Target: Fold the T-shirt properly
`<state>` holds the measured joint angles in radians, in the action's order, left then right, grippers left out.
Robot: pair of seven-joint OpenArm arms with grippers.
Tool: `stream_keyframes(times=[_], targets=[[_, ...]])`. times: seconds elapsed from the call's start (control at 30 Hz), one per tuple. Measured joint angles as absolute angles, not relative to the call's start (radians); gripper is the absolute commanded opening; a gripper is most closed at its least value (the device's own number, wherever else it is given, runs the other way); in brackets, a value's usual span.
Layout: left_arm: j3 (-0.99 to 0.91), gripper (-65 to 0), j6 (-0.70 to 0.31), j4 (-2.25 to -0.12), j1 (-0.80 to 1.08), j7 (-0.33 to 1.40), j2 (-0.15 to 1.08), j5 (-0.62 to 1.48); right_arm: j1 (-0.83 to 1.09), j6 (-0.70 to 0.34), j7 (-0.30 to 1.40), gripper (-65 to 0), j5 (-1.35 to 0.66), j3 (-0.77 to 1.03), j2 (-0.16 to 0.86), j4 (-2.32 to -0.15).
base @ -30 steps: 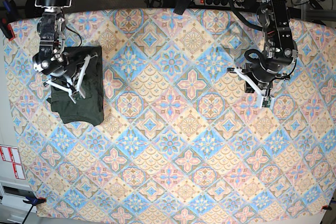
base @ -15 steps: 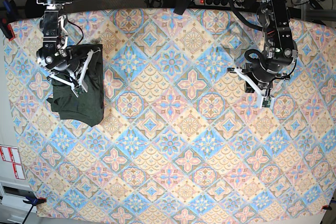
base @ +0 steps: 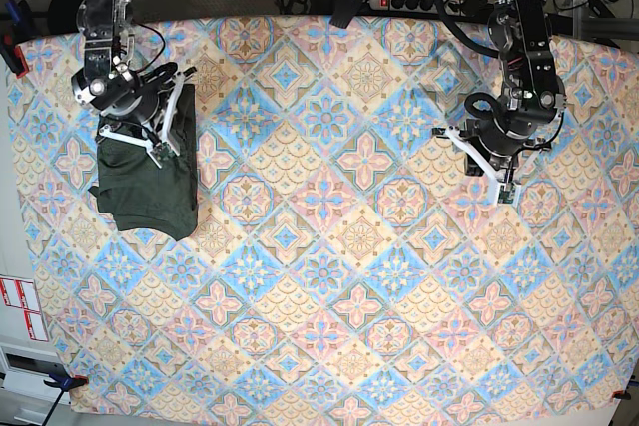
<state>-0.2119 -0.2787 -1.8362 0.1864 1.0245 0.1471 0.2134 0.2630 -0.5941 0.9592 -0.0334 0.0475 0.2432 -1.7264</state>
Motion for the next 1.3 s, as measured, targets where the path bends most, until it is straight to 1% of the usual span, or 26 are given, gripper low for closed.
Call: stream_keyframes(times=[0.23, 0.47, 0.53, 0.6, 0.73, 0.8, 1.0, 1.13, 1.3], targets=[[-0.212, -65.0, -0.278, -1.835, 0.186, 1.024, 0.139, 0.213, 0.247, -0.591, 0.942, -64.2, -0.038, 0.046, 0.241, -1.577], [-0.211, -65.0, -0.279, -1.835, 0.186, 1.024, 0.133, 0.213, 0.252, -0.591, 0.936, -64.3, -0.041, 0.046, 0.241, -1.575], [-0.211, -65.0, -0.278, -1.835, 0.186, 1.024, 0.133, 0.213, 0.262, -0.593, 0.952, -64.3, -0.033, 0.047, 0.241, -1.608], [-0.211, -65.0, -0.279, -1.836, 0.186, 1.024, 0.133, 0.214, 0.292, -0.591, 0.955, -64.3, -0.028, 0.056, 0.241, -1.692], [-0.216, -65.0, -0.281, -1.839, 0.193, 1.025, 0.140, 0.245, 0.337, -0.596, 0.954, -64.3, -0.039, 0.126, 0.239, -1.876], [-0.226, -65.0, -0.283, -1.866, 0.214, 1.024, 0.165, 0.295, 0.356, -0.592, 0.945, -64.3, -0.045, 0.170, 0.241, -1.919], [-0.331, -65.0, -0.285, -1.992, 0.361, 1.028, 0.266, 0.434, 0.500, -0.592, 0.971, -64.3, -0.246, 0.345, 0.239, -1.919], [-0.435, -65.0, -0.283, -2.009, 0.449, 1.024, 0.300, 0.530, 0.579, -0.590, 0.958, -64.3, -0.396, 0.466, 0.239, -1.922], [-0.569, -65.0, -0.279, -2.009, 0.577, 1.026, 0.322, 0.635, 0.660, -0.589, 0.952, -64.4, -0.466, 0.549, 0.243, -1.924]])
